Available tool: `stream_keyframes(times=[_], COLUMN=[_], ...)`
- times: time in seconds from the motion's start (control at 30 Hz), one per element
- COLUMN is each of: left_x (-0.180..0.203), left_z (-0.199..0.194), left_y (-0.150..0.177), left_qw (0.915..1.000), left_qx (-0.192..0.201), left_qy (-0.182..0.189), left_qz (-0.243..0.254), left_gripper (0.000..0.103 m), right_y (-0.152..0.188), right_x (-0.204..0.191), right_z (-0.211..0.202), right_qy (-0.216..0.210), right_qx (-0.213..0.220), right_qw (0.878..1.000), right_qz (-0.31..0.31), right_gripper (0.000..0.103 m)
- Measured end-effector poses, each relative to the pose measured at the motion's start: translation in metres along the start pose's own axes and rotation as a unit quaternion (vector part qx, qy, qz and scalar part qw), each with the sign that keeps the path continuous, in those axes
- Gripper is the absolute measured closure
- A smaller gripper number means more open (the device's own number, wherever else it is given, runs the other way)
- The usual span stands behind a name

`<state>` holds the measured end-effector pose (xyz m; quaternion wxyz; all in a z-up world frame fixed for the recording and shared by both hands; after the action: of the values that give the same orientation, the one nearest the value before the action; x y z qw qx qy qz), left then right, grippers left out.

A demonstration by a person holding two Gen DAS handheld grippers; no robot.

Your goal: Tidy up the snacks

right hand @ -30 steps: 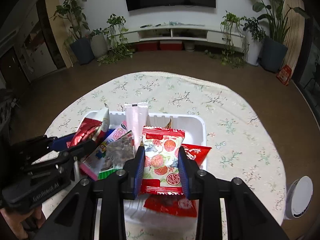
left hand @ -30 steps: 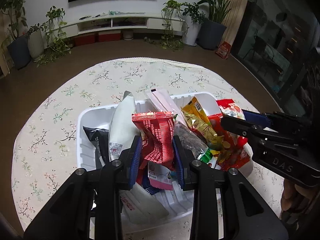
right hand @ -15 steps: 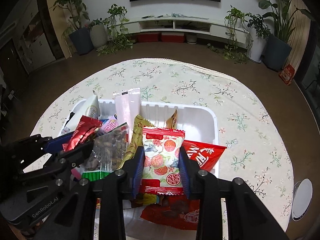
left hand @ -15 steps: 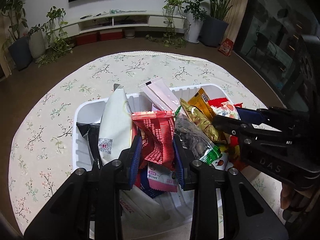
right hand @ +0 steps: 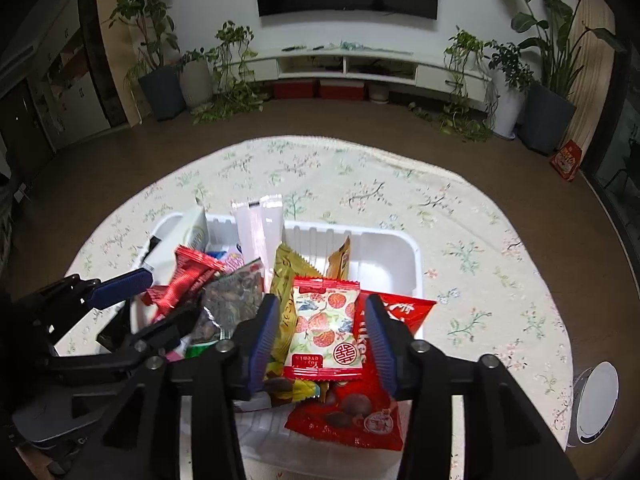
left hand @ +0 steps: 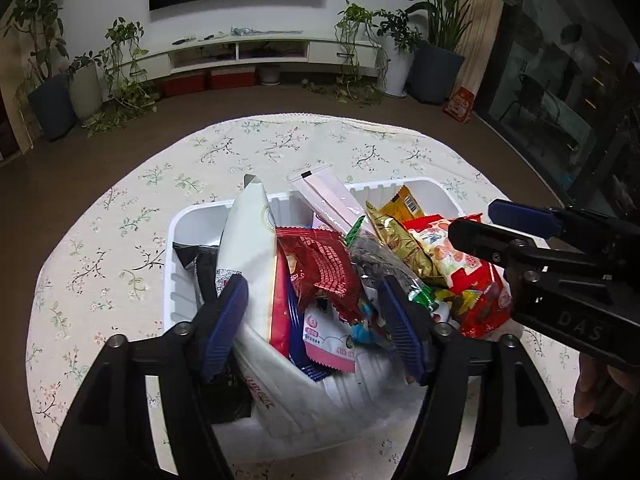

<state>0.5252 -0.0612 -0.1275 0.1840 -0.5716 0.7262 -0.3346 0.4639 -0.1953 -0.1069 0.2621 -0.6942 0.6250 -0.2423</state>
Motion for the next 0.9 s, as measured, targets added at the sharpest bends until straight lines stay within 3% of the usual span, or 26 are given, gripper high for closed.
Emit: stream_keyframes(times=[0.1,0.2,0.37,0.47,0.57,0.7,0.8,0.83,0.9], left_x=[0.002,0.004,0.010,0.011,0.011,0.006,0.002,0.002,-0.006], left_z=[-0.016,-0.036,-0.077,-0.105,-0.107,-0.121,-0.145,-0.156,-0.179], left_y=[-0.001,0.001,0.014,0.032,0.069,0.109,0.134,0.142,0.159], left_qw=[0.9999,0.9997,0.9966,0.9942,0.9987,0.9976,0.9949,0.9925,0.9797], left_qx=[0.014,0.026,0.072,0.106,0.036,0.024,0.050,0.062,0.086], left_qy=[-0.003,-0.005,-0.031,-0.014,-0.031,-0.035,-0.071,-0.096,-0.178], left_qz=[-0.001,-0.001,0.026,-0.006,-0.018,-0.055,-0.050,-0.044,-0.030], left_gripper=[0.020,0.000,0.000,0.000,0.000,0.000,0.000,0.000,0.000], right_y=[-0.004,-0.002,0.005,0.017,0.034,0.064,0.086,0.097,0.110], right_x=[0.001,0.001,0.007,0.008,0.006,-0.001,-0.008,-0.012,-0.016], right_z=[-0.016,-0.033,-0.064,-0.090,-0.113,-0.143,-0.162,-0.170,-0.179], right_qy=[0.003,0.007,0.006,0.004,-0.002,-0.007,-0.012,-0.013,-0.013], right_qx=[0.018,0.034,0.059,0.079,0.093,0.108,0.118,0.123,0.129], right_qw=[1.000,0.999,0.998,0.996,0.995,0.993,0.992,0.991,0.990], right_qz=[0.000,0.002,0.018,0.026,0.036,0.048,0.052,0.054,0.058], right_gripper=[0.043,0.036,0.025,0.019,0.016,0.014,0.013,0.013,0.012])
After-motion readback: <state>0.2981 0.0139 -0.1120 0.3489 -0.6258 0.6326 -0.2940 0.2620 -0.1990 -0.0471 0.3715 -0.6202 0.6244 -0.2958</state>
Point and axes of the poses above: each gripper's, at about its wrist camera, not at the fingertips, and z roughly the way its jaws point, x to its right, y to its underside, the point moved 9 cm from there along z, roughly the way its jaws point, and after that the axes turned 4 degrees about x, right-handed, at the moved point
